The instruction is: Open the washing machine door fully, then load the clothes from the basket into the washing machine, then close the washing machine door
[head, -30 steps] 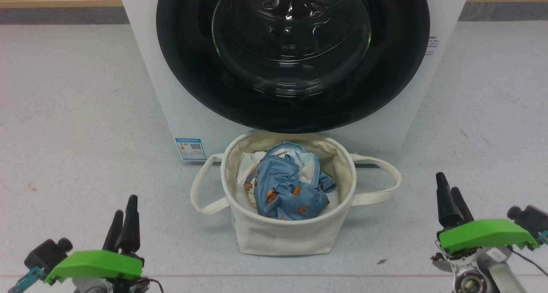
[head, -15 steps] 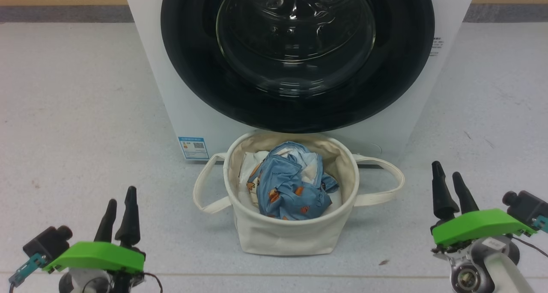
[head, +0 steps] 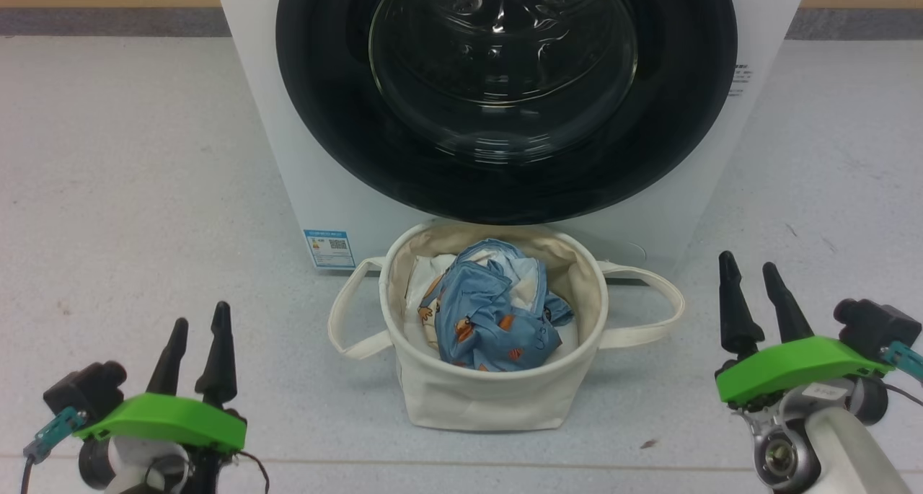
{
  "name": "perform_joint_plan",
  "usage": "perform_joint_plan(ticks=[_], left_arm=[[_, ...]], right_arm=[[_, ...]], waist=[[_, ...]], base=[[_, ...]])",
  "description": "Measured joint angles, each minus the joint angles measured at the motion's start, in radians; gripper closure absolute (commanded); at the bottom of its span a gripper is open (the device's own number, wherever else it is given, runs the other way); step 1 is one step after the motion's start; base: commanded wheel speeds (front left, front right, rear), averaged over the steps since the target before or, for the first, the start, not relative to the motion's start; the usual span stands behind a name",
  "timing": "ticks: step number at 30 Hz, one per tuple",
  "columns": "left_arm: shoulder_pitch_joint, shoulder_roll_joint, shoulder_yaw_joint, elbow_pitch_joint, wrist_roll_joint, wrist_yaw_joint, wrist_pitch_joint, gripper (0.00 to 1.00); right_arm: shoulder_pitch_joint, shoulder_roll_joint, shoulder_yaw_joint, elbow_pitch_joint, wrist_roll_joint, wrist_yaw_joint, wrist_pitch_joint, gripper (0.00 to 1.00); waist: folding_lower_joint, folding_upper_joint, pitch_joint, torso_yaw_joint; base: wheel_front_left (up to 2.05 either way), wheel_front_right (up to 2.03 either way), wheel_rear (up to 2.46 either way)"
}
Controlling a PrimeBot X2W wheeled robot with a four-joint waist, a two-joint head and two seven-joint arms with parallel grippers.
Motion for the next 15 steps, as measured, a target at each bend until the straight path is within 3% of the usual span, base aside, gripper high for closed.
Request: perform_joint_plan(ticks=[15], left_arm=[[-0.019,0.021,0.003,0.006,0.183,-0.007,-0.046,0.00]], right_arm=[[-0.029,0.000,-0.017,0.019,-0.208,0.000,-0.026,0.00]], waist=[[0.0000,0.0000,-0.001,0.002]], base=[[0.00,0.00,0.00]])
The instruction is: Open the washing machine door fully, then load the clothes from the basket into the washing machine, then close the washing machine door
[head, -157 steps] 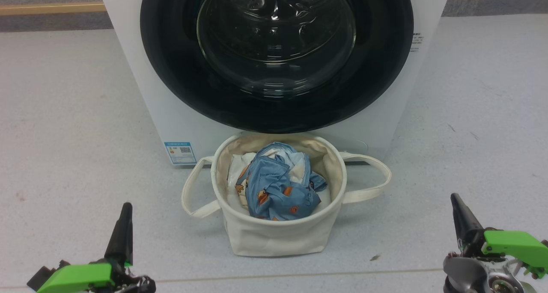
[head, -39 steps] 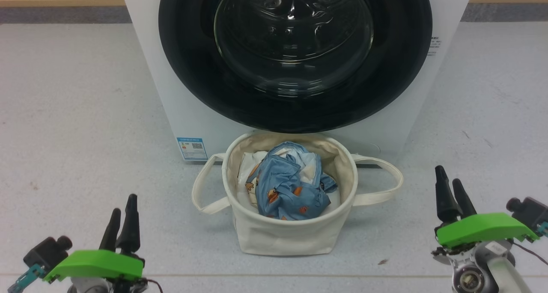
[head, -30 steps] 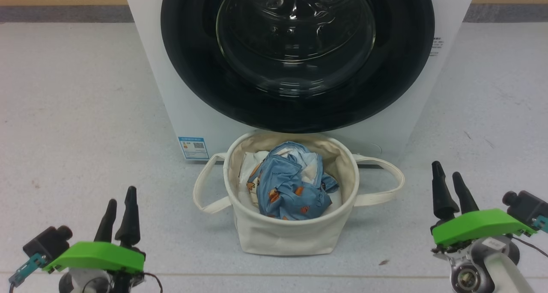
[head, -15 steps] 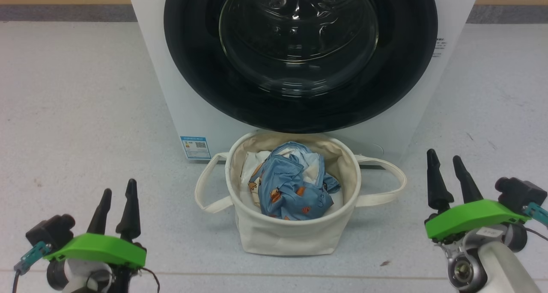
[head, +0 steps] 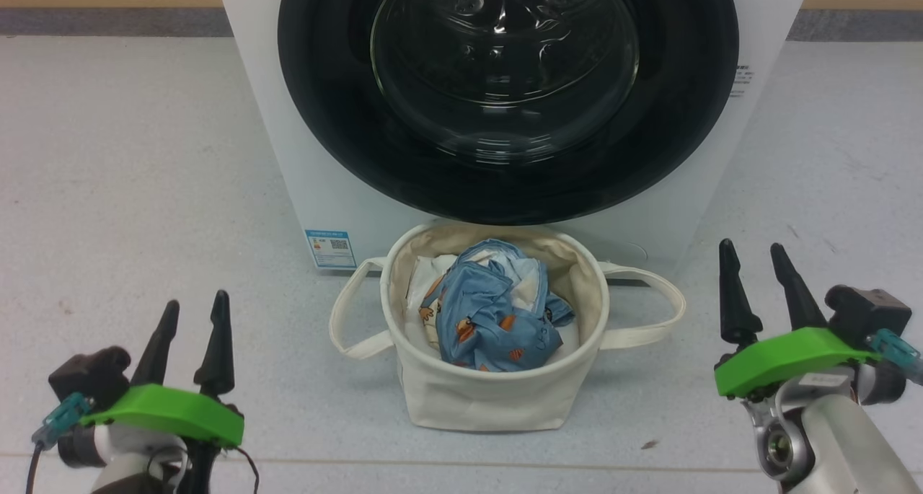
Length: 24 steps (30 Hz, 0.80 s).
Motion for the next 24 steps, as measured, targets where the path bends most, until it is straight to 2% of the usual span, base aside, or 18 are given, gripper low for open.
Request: perform_joint_plan(ticks=[24], left_arm=[[-0.080,0.027,0.005,0.024,0.271,-0.018,-0.067,0.00]], right_arm=[[-0.060,0.005,-0.035,0.053,-0.302,0.000,-0.035,0.00]], waist=[[0.0000,0.0000,0.030,0.032]], base=[[0.00,0.00,0.00]])
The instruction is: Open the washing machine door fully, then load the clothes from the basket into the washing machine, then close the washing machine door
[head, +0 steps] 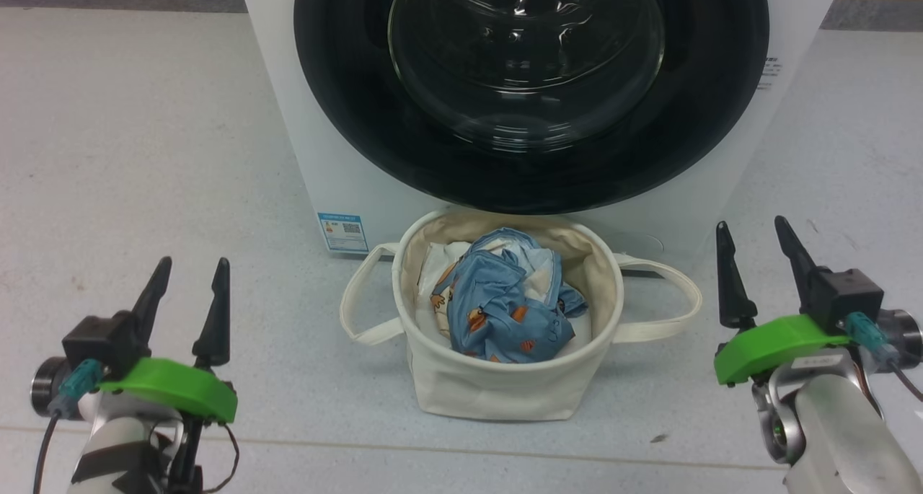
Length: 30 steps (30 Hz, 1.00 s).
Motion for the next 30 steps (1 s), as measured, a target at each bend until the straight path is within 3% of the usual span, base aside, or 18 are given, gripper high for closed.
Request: perform_joint_plan(ticks=[30], left_arm=[[-0.002,-0.001,0.029,-0.001,0.048,-0.005,0.000,0.00]], right_arm=[[0.000,0.009,-0.002,0.012,-0.001,0.000,0.000,0.00]], waist=[[-0.0001,0.0000,-0.011,-0.006]], base=[[0.02,0.00,-0.02]])
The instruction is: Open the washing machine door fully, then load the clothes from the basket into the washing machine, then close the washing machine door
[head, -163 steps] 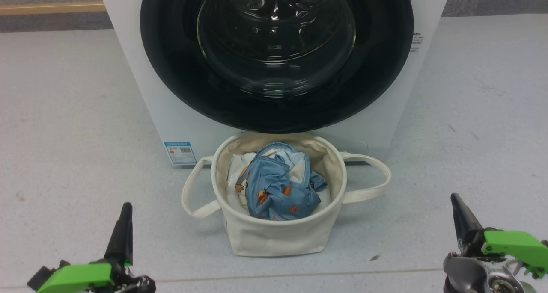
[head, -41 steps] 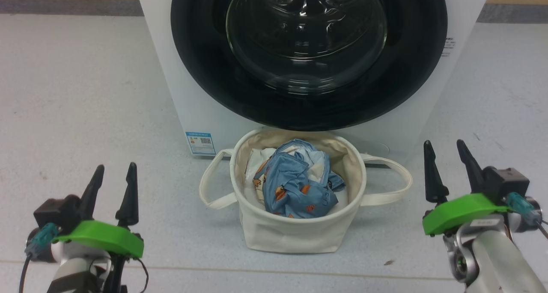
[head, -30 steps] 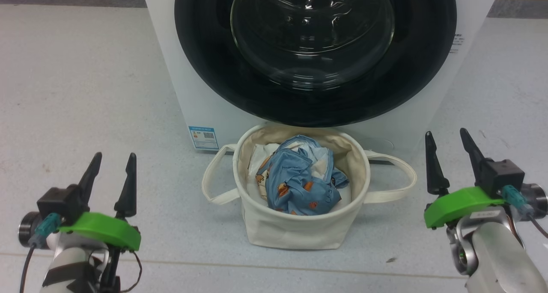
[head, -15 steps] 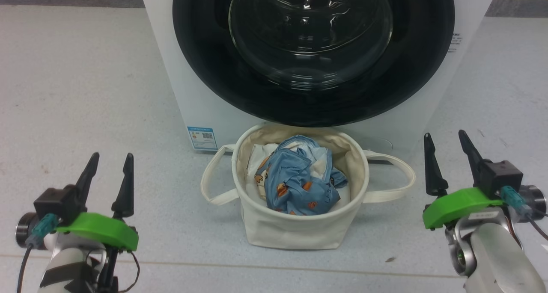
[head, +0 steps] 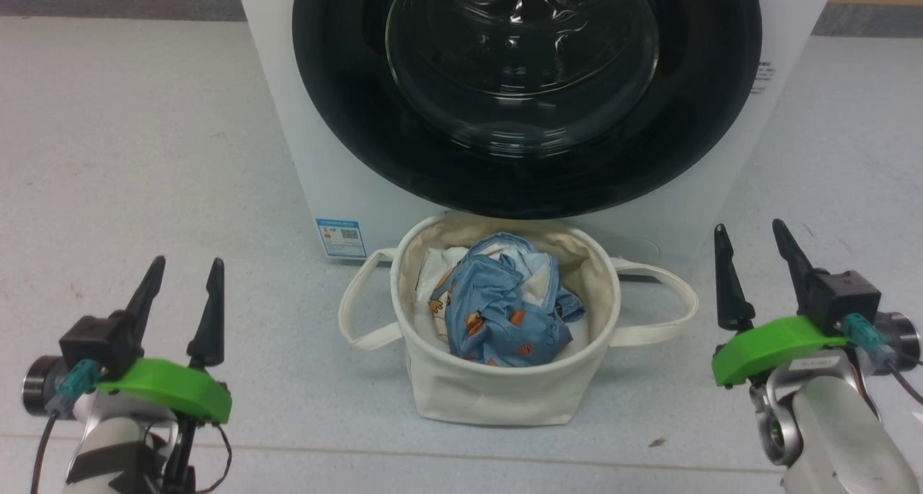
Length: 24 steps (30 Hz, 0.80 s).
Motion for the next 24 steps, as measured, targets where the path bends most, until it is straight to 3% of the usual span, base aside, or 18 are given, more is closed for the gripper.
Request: perform_joint_plan(ticks=[10,24], left_arm=[[0.002,0.001,0.002,0.000,0.024,0.005,0.000,0.00],[0.001,-0.013,-0.004,0.018,0.048,0.005,0.000,0.00]], right_arm=[[0.000,-0.002,0.010,0.007,0.008,0.000,0.000,0.00],[0.000,-0.013,0.011,0.012,0.009,0.000,0.000,0.00]], waist=[[-0.0001,0.0000,-0.012,-0.002],[0.0001,0.0000,-0.015,-0.013]], base=[[0.90,0.36,-1.26],[1.08,1.33,-2.41]])
